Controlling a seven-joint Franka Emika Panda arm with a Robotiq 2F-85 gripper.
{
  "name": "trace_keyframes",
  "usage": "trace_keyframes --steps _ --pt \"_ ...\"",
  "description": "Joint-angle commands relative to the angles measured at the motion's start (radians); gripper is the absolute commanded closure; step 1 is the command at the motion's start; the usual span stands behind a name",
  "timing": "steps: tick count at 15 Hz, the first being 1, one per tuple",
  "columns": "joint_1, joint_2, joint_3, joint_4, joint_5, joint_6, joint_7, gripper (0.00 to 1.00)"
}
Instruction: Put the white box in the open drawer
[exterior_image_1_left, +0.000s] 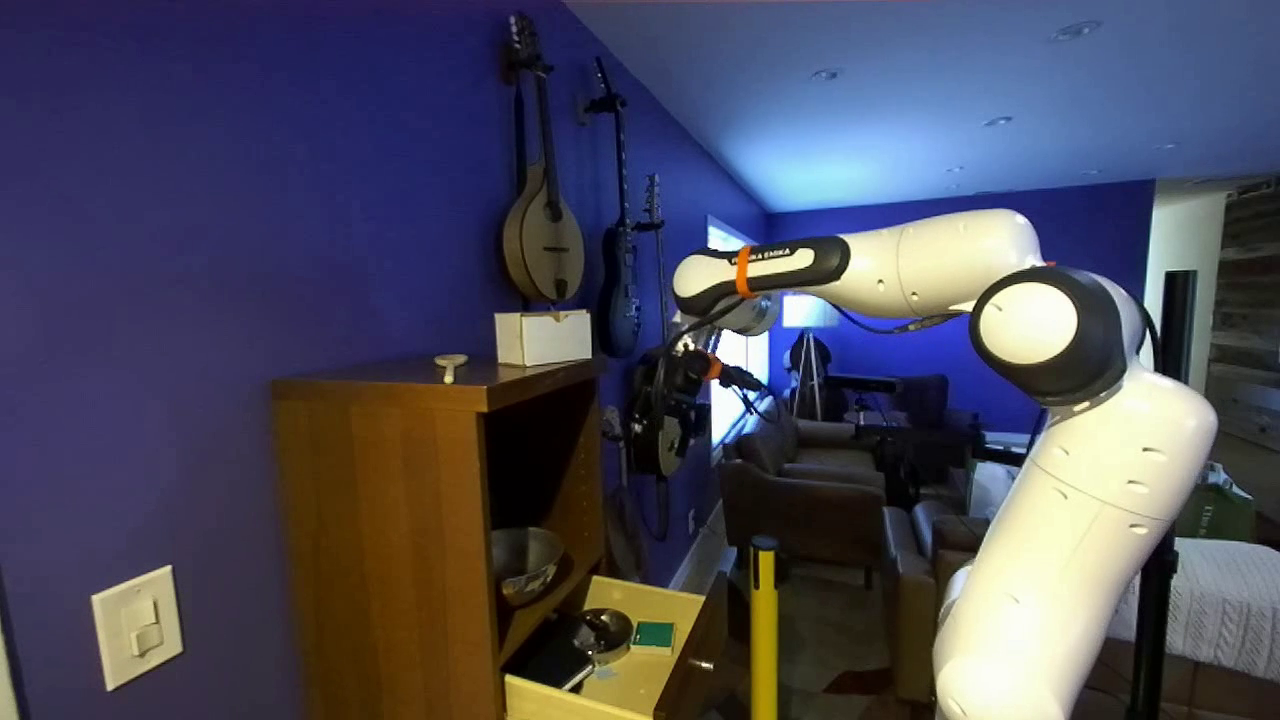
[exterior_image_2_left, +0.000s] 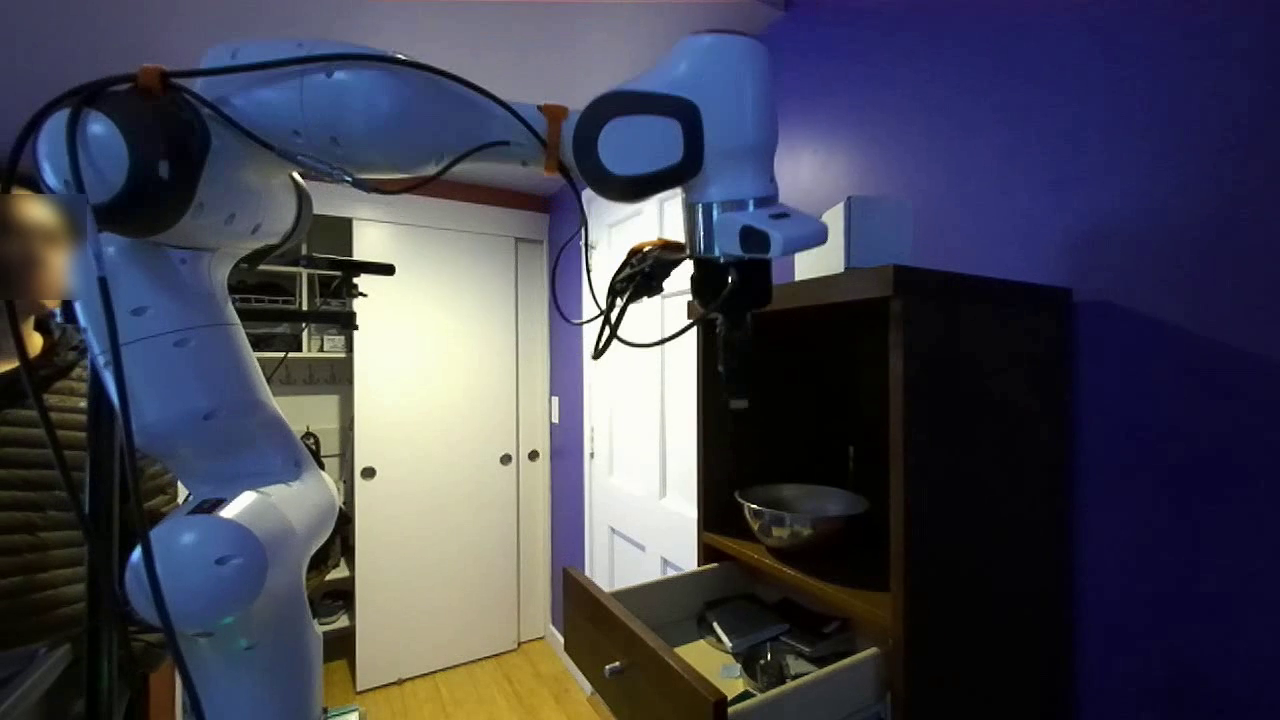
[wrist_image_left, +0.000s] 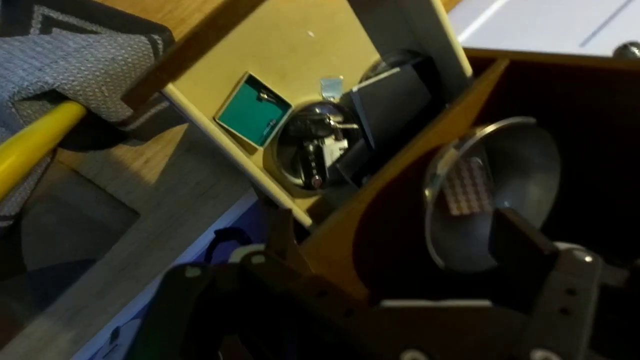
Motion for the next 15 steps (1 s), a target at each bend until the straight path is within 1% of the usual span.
trace_keyframes --steps 1,4,5,7,9,10,13,14,15 --pt "-0.035 0.062 -0.011 0.190 0.100 -0.021 0.104 0.00" --pt "-0.052 0.082 -0.033 0.289 0.179 0.001 0.178 0.00" --pt "-0.055 0.084 -0.038 0.306 0.209 0.019 0.200 0.00" --pt "-0.053 0.074 -0.033 0.308 0.269 0.100 0.230 0.00" --pt "-0.039 0.053 -0.027 0.295 0.326 0.212 0.199 0.00" --pt "-0.031 0.025 -0.012 0.280 0.341 0.263 0.192 0.00" --pt "0.002 -0.004 0.009 0.261 0.394 0.399 0.097 0.00" --pt "0.019 -0.009 0.011 0.265 0.403 0.415 0.046 0.00" --pt "0.033 -0.011 0.014 0.272 0.386 0.390 -0.006 0.00"
